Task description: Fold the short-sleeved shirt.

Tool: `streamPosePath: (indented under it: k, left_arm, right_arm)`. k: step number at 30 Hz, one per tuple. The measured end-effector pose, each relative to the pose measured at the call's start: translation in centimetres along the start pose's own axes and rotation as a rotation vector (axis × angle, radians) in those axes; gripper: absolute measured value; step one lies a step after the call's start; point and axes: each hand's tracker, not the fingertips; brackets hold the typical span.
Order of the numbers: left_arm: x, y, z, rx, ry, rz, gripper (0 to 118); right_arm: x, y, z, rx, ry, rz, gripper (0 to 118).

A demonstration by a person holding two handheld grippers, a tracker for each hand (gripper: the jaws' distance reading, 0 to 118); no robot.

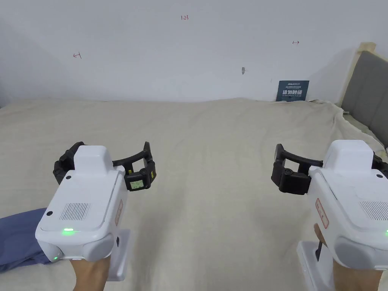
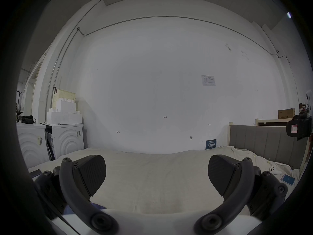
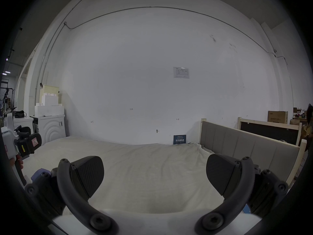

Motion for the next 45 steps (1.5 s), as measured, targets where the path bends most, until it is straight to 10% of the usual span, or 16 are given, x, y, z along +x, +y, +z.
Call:
streamPosePath:
  k: [16, 45]
  left_arm:
    - [-0.3, 0.3, 0.2, 0.0, -0.008, 0.011, 118]
    - [-0.2, 0.3, 0.3, 0.006, -0.011, 0.007, 118]
  right_arm:
    - [0.6, 1.9, -1.8, -0.418, -0.136, -0.274, 117]
    - [0.0, 1.2, -2.6, -0.277, -0.107, -0.15, 117]
